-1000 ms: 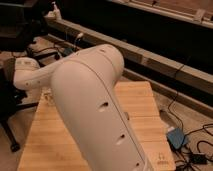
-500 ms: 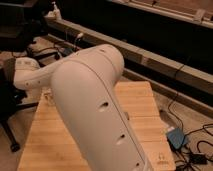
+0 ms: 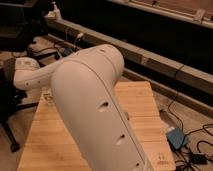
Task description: Stand the bottle upright
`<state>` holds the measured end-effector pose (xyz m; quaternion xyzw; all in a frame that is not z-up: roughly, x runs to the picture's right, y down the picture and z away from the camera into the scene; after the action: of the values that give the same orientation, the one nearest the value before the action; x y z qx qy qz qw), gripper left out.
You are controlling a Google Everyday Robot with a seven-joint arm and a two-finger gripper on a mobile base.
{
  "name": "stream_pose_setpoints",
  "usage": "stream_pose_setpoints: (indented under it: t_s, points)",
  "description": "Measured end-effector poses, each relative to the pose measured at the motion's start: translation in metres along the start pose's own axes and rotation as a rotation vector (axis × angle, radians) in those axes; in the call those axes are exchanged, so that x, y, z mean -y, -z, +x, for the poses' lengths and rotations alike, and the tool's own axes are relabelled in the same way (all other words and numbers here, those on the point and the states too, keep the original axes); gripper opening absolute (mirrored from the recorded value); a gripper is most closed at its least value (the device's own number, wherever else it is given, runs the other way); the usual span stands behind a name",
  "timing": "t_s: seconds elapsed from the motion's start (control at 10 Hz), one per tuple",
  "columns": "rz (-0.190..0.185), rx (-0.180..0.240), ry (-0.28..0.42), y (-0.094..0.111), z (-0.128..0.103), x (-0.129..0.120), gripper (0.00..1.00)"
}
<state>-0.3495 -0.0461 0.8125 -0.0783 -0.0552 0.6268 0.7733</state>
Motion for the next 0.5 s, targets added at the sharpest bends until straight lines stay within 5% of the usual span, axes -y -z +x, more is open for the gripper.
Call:
stream_pose_setpoints:
  t_s: [0.5]
  points:
    - [0.0,-0.001,0.0,-0.0007,0.0006,0.0,0.8]
